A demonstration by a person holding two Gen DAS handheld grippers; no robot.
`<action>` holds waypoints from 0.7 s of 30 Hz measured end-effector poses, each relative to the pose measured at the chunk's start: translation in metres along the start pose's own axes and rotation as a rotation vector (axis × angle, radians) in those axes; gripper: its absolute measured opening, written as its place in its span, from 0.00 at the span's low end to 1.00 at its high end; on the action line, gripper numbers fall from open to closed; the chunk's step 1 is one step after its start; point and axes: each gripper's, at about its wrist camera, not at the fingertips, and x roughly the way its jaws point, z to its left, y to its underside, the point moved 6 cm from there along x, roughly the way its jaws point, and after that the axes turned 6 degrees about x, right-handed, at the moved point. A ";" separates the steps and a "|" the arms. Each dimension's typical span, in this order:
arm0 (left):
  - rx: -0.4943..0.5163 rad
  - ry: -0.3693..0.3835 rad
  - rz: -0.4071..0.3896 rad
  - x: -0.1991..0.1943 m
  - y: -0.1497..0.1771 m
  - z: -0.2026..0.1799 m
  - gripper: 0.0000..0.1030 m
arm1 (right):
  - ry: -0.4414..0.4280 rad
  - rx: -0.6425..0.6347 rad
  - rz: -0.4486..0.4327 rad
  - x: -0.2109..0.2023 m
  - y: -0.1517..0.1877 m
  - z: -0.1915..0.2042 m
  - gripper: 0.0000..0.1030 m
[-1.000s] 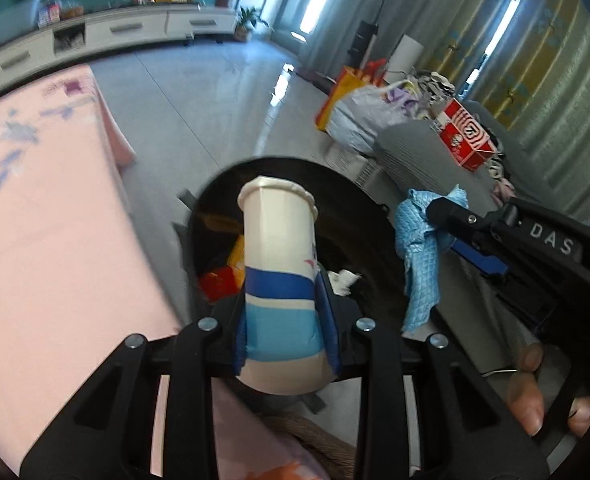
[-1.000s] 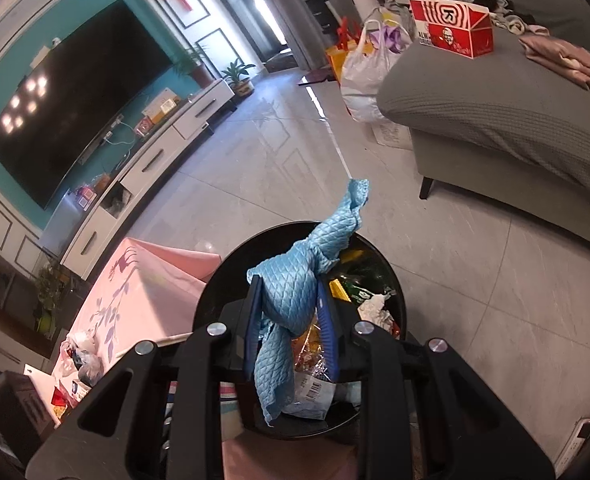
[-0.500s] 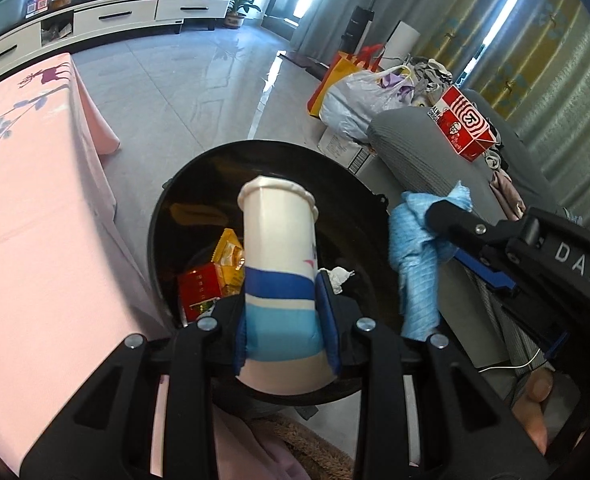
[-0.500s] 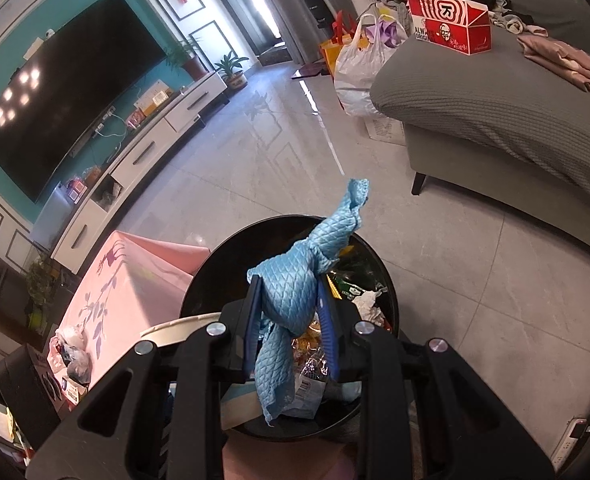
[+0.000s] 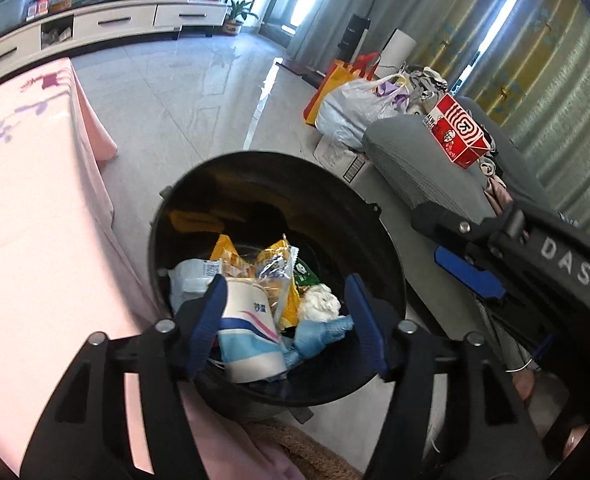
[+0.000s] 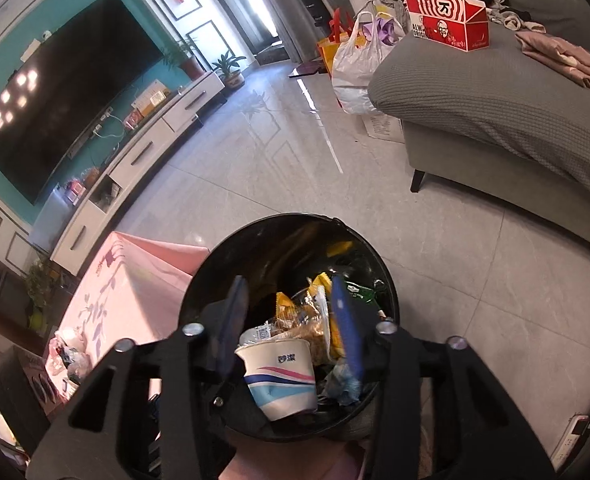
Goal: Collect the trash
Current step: 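Open both tools over the black bin, dropping the paper cup and blue cloth, then return both tools to the table toward the red snack bag and medicine box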
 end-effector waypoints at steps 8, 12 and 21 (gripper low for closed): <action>-0.124 -0.073 -0.125 -0.068 0.012 0.062 0.88 | -0.031 -0.050 0.015 0.000 0.009 0.024 0.67; -0.215 -0.172 -0.178 -0.118 0.034 0.120 0.95 | -0.036 -0.111 0.033 0.004 0.021 0.045 0.74; -0.415 -0.500 -0.212 -0.245 0.111 0.264 0.97 | -0.090 -0.295 0.103 0.014 0.064 0.104 0.83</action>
